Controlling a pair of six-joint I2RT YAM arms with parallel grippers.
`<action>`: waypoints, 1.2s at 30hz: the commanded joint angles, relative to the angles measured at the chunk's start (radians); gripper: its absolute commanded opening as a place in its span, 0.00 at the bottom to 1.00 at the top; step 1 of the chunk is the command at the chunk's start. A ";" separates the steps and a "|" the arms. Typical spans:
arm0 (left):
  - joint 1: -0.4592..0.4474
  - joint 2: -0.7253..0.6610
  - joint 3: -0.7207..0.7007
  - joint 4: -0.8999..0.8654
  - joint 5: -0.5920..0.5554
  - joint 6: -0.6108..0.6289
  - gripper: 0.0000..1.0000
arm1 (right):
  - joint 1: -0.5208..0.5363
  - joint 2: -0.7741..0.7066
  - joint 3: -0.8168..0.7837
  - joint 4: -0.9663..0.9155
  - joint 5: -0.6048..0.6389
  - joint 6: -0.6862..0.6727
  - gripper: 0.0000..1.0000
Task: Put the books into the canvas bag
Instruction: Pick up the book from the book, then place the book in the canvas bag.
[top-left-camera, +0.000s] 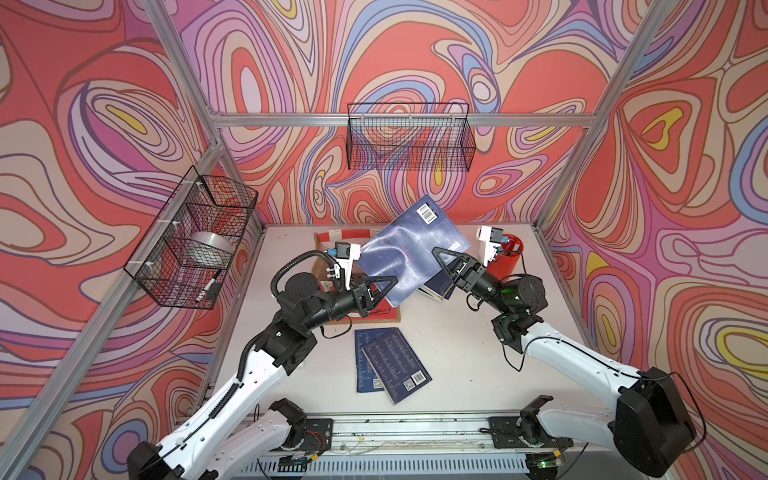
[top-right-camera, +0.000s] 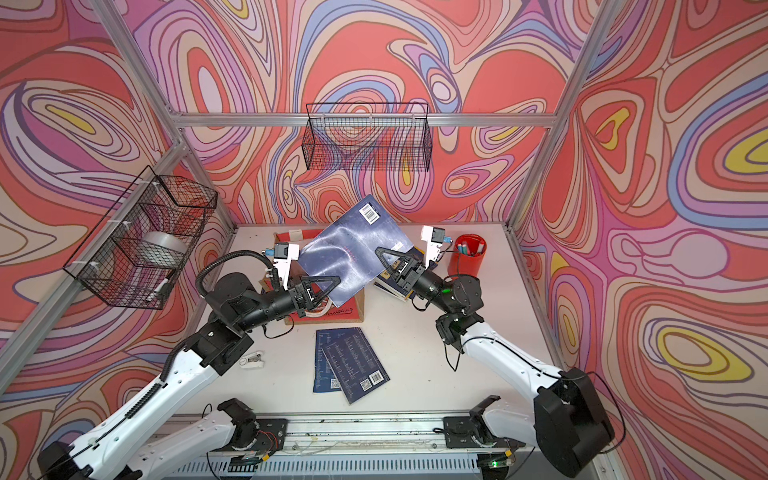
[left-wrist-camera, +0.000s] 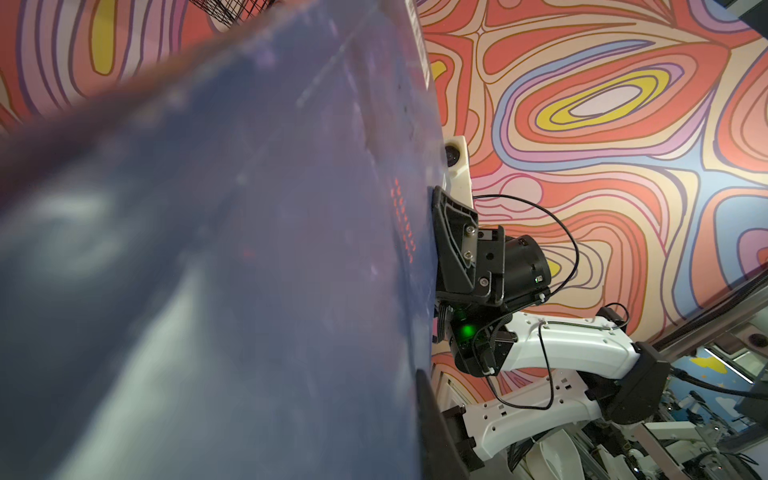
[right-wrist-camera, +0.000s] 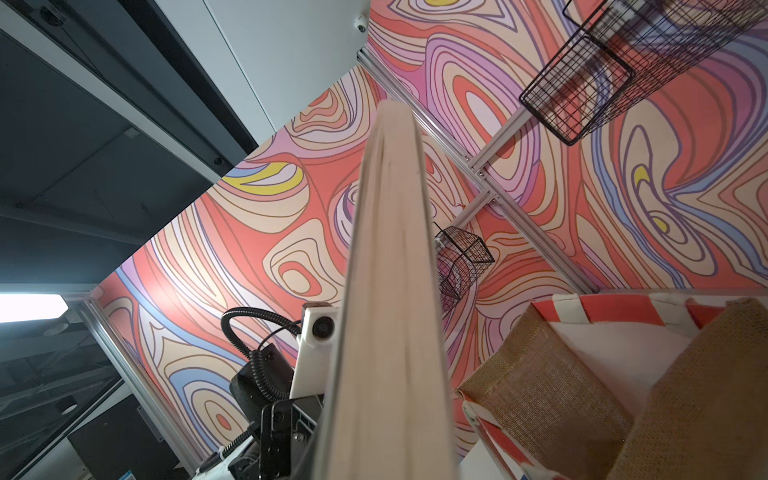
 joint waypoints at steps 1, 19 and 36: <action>0.085 -0.057 0.139 -0.235 -0.120 0.137 0.00 | -0.016 -0.006 0.072 -0.112 -0.005 -0.110 0.53; 0.272 0.334 0.885 -1.153 -0.104 0.534 0.00 | 0.018 0.185 0.473 -0.959 0.151 -0.549 0.74; 0.289 0.538 1.083 -1.385 -0.225 0.697 0.00 | 0.191 0.611 0.984 -1.593 0.538 -0.784 0.75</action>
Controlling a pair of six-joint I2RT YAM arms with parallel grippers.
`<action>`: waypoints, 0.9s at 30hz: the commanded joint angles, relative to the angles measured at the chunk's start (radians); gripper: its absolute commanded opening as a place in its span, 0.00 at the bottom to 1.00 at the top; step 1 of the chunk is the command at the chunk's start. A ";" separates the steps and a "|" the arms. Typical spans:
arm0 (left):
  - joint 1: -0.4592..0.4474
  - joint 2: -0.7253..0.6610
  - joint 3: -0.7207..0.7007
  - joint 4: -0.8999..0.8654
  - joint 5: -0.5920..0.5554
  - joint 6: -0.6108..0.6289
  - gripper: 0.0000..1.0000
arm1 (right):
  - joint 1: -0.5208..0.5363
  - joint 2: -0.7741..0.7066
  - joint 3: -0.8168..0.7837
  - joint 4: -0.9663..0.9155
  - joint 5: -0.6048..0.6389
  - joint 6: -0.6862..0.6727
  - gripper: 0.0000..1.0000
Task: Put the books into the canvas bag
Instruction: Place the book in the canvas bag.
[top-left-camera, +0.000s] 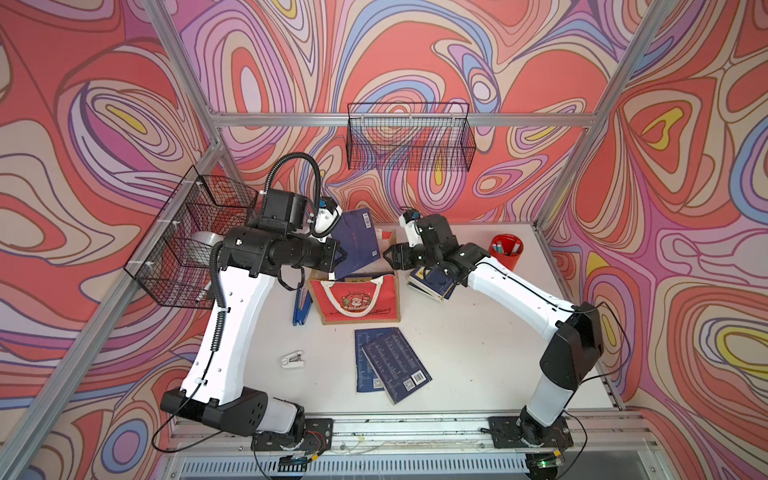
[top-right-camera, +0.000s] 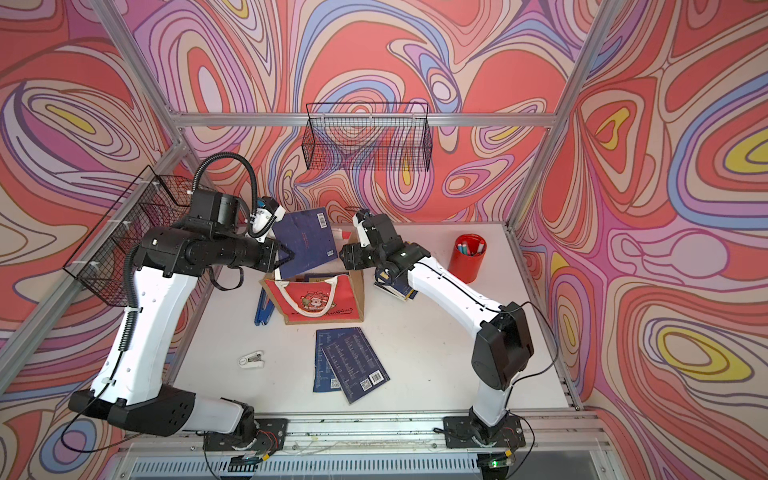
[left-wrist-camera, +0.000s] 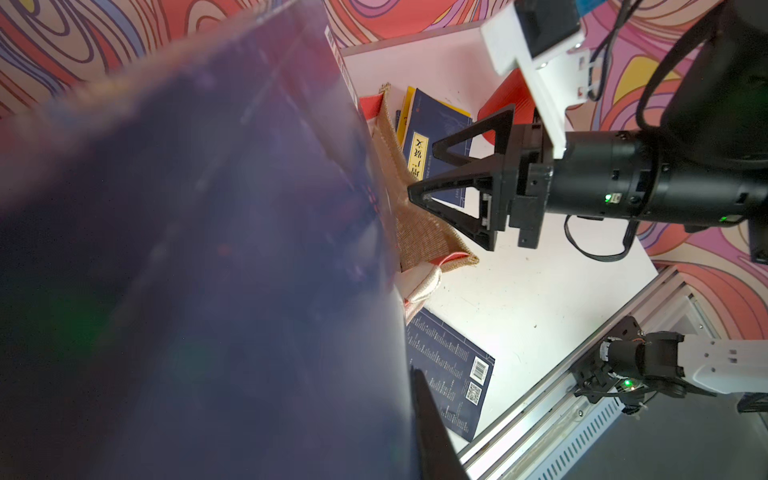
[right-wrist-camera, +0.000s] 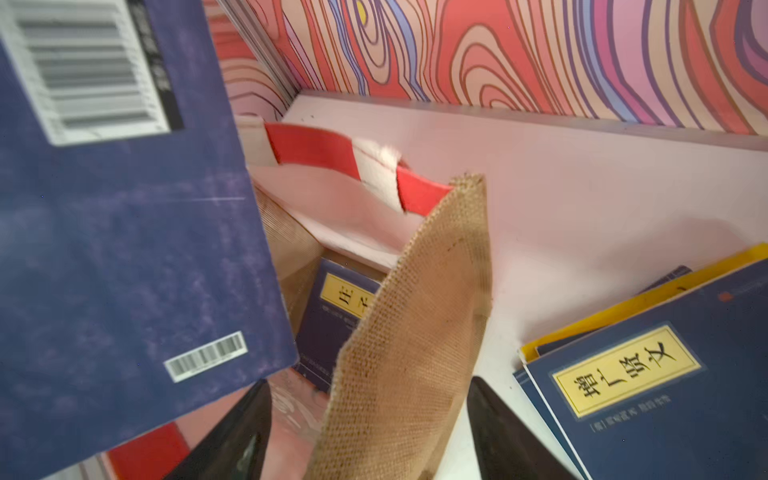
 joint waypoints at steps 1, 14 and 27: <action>0.005 -0.015 0.004 -0.004 -0.020 0.053 0.00 | 0.037 0.047 0.074 -0.134 0.120 -0.061 0.75; 0.005 0.121 -0.044 0.023 0.136 0.057 0.00 | 0.070 0.048 0.105 -0.192 0.257 -0.054 0.25; 0.005 0.380 0.032 0.030 0.225 0.060 0.00 | 0.070 0.020 0.065 -0.132 0.230 -0.028 0.06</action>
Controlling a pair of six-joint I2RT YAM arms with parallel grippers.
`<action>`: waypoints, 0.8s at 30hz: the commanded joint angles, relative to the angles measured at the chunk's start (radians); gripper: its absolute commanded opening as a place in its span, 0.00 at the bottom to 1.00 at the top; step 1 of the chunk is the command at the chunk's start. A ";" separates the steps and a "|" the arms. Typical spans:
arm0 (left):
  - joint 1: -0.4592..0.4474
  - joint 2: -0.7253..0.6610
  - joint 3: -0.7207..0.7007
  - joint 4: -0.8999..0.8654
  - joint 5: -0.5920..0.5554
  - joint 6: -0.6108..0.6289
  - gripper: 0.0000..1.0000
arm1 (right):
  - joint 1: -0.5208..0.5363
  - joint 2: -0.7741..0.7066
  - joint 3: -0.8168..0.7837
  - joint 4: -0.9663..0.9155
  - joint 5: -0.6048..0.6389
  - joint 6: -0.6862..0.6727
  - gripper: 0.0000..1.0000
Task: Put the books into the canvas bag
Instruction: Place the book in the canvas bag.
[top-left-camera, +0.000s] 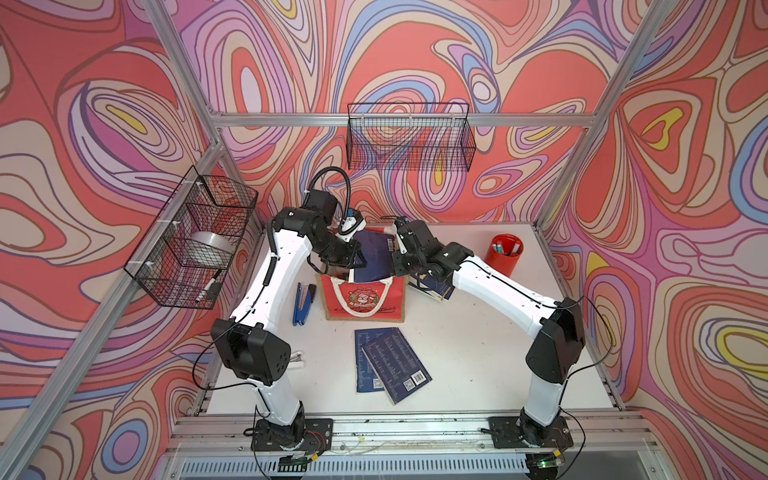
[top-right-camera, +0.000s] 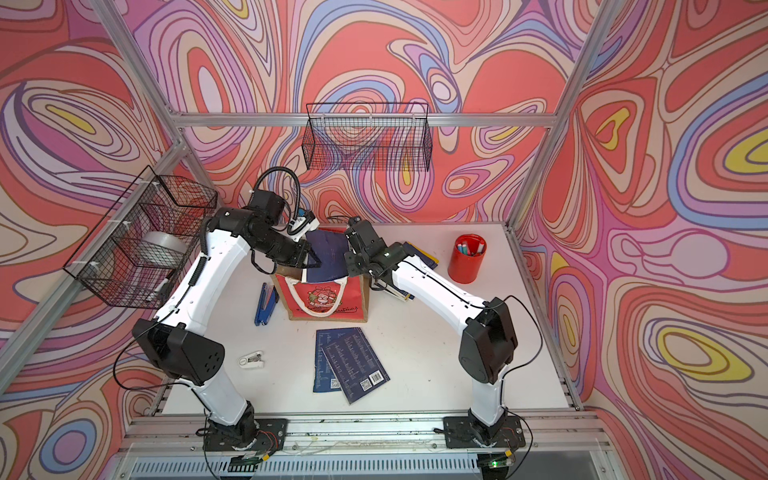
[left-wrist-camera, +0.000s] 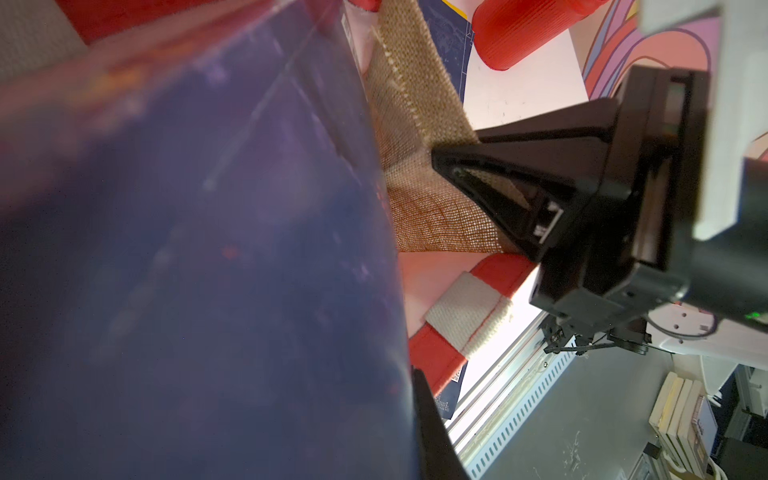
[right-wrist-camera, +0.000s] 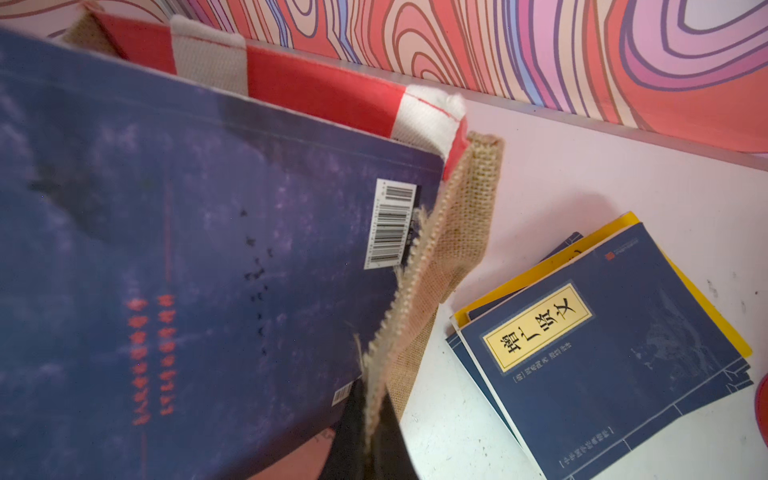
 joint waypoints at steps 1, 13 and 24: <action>0.003 0.072 0.023 0.022 0.050 0.011 0.00 | 0.008 -0.043 -0.023 0.019 -0.014 0.003 0.06; 0.061 -0.138 -0.102 0.019 -0.048 0.015 0.00 | 0.009 -0.050 -0.041 0.029 0.083 0.027 0.04; 0.062 -0.033 -0.033 -0.018 0.100 0.024 0.00 | 0.009 -0.082 -0.076 0.119 0.035 -0.034 0.04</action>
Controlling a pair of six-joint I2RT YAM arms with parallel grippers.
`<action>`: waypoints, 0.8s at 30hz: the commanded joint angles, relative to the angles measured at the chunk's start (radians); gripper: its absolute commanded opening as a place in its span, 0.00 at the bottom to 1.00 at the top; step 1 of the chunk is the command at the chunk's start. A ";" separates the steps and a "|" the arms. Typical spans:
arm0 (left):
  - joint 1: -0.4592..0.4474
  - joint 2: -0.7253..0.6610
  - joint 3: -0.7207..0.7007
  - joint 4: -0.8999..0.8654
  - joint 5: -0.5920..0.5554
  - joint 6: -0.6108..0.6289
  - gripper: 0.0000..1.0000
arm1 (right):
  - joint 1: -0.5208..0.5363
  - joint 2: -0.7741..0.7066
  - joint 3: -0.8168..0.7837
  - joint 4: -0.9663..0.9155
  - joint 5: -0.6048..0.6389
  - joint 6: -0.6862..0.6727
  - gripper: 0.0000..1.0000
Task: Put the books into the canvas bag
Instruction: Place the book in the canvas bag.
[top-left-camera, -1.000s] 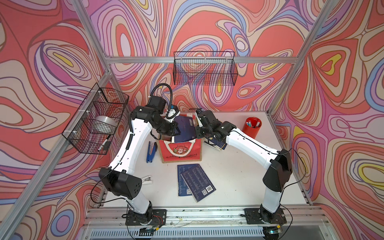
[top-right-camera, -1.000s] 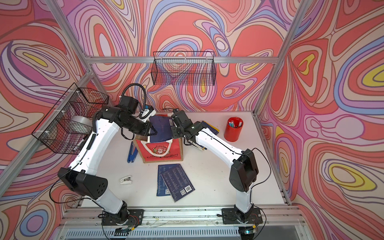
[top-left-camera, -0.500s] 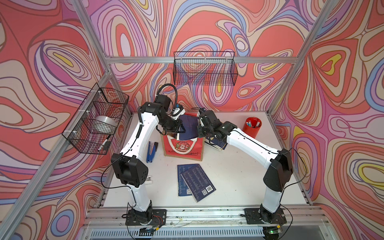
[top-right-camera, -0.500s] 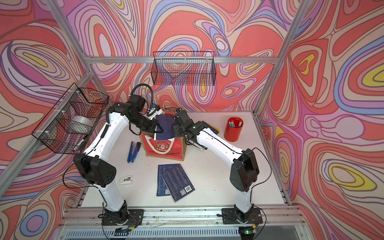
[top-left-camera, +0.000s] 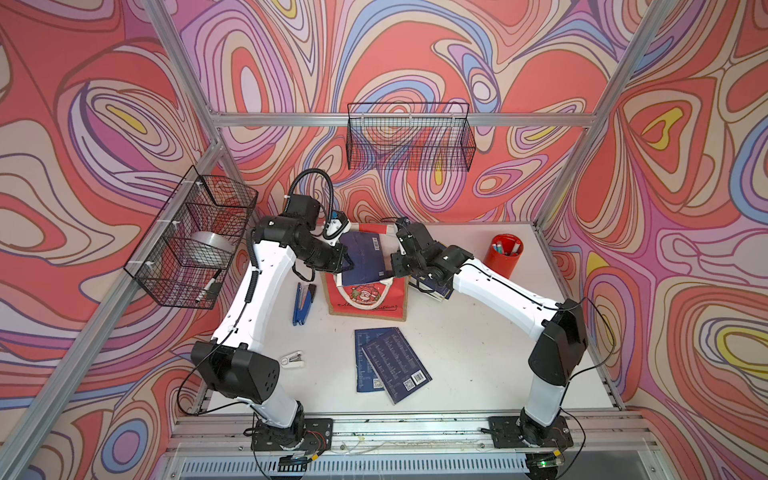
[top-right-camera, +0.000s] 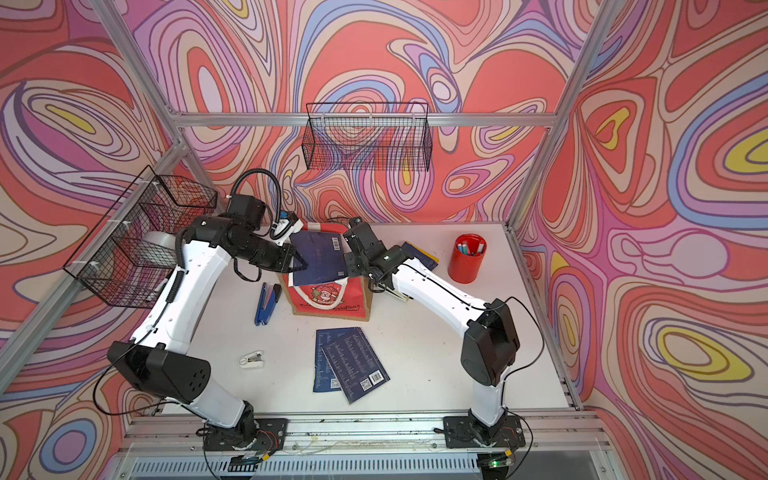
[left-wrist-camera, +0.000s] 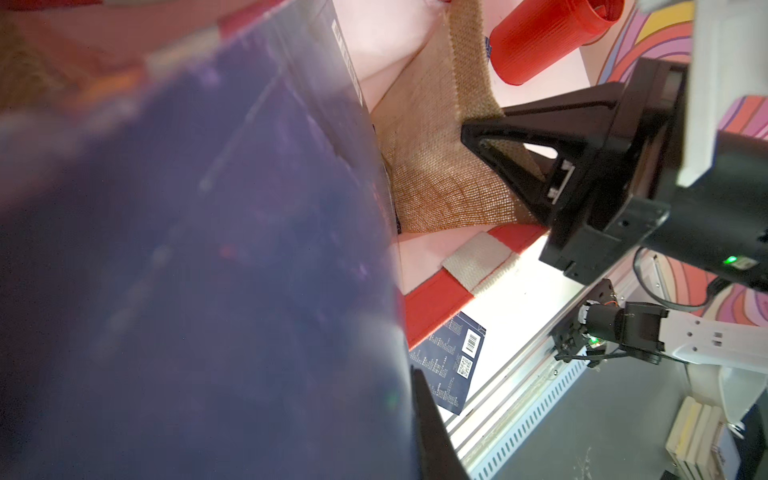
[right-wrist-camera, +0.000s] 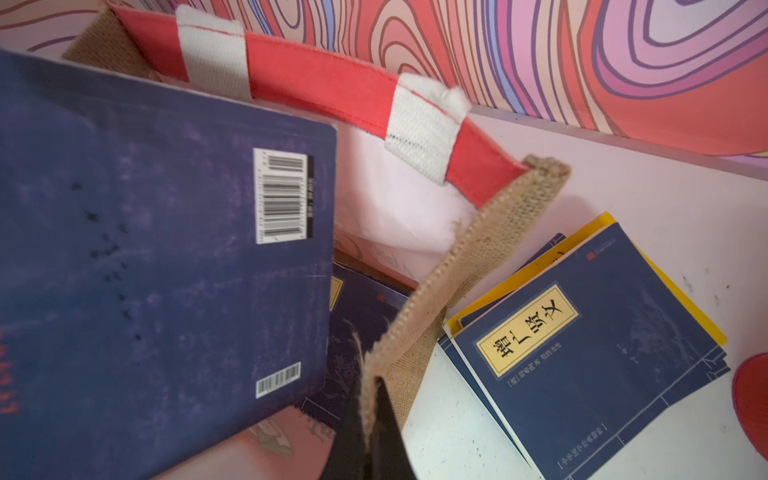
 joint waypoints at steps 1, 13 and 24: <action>-0.011 0.118 0.093 -0.041 0.114 0.020 0.00 | -0.004 -0.055 -0.037 0.086 -0.025 -0.046 0.04; -0.113 0.353 0.278 -0.148 0.007 0.030 0.00 | -0.005 -0.078 -0.063 0.141 -0.038 -0.067 0.02; -0.046 0.051 0.109 -0.082 -0.069 0.027 0.00 | -0.005 -0.072 -0.056 0.136 0.087 -0.061 0.01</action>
